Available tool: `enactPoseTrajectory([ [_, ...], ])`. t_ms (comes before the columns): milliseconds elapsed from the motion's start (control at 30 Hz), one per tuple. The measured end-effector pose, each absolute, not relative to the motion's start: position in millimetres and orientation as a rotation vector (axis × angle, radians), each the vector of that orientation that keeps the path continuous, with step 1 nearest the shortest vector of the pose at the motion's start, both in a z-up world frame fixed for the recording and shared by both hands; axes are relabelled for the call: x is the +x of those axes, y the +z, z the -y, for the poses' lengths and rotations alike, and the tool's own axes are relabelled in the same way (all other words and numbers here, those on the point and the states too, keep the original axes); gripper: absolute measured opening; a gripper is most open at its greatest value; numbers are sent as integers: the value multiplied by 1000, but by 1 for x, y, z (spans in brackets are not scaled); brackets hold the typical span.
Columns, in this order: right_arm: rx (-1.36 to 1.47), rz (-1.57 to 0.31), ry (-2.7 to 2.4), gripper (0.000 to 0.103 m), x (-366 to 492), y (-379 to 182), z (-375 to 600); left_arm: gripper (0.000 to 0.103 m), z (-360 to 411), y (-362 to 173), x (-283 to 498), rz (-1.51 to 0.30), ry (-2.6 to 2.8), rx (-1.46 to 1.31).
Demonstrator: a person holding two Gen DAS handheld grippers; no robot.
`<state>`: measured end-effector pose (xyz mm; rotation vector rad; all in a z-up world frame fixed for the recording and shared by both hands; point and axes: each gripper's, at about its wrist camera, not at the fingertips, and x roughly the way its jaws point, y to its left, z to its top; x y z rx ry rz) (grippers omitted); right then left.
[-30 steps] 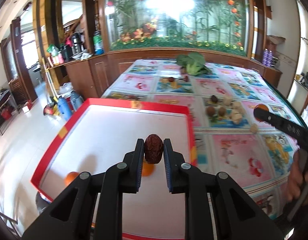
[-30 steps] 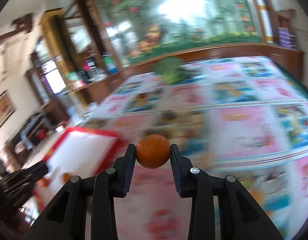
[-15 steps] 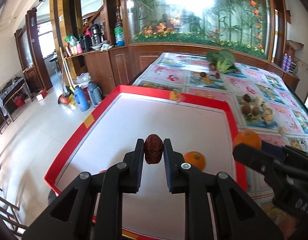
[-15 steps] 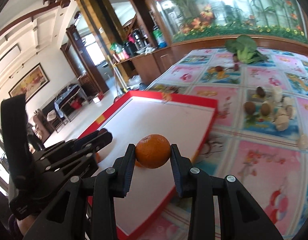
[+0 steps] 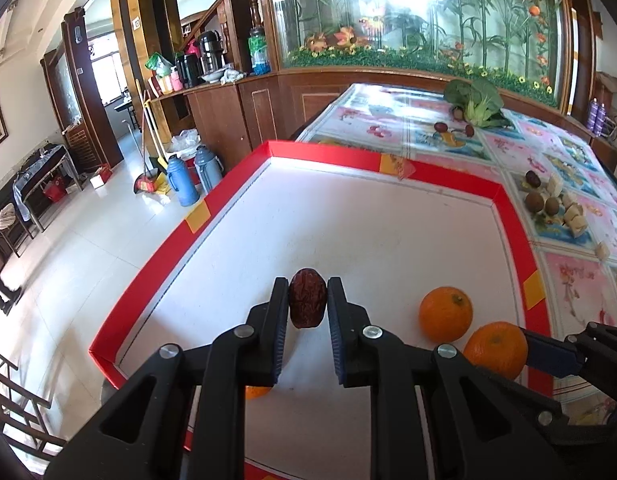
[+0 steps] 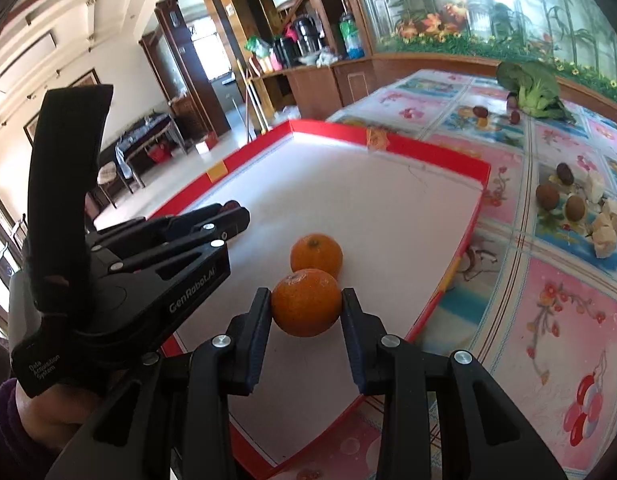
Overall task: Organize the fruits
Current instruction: 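Carry the date and orange over the tray and open both grippers, then move both grippers back toward the remaining items on the tablecloth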
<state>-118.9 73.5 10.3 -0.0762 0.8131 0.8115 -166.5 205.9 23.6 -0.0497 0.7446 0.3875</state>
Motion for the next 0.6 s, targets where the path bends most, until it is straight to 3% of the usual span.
enactPoseTrajectory([
  [333, -138, -811, 796, 38, -123, 9, -76, 23, -206, 19, -166, -769, 438, -2],
  [400, -106, -816, 805, 45, -122, 11, -72, 38, -207, 21, -169, -763, 447, -3],
  [467, -82, -797, 791, 48, -122, 13, -67, 74, -207, 25, -173, -754, 467, -11],
  [600, -41, -756, 764, 50, -124, 18, -58, 77, -204, 35, -183, -714, 485, 7],
])
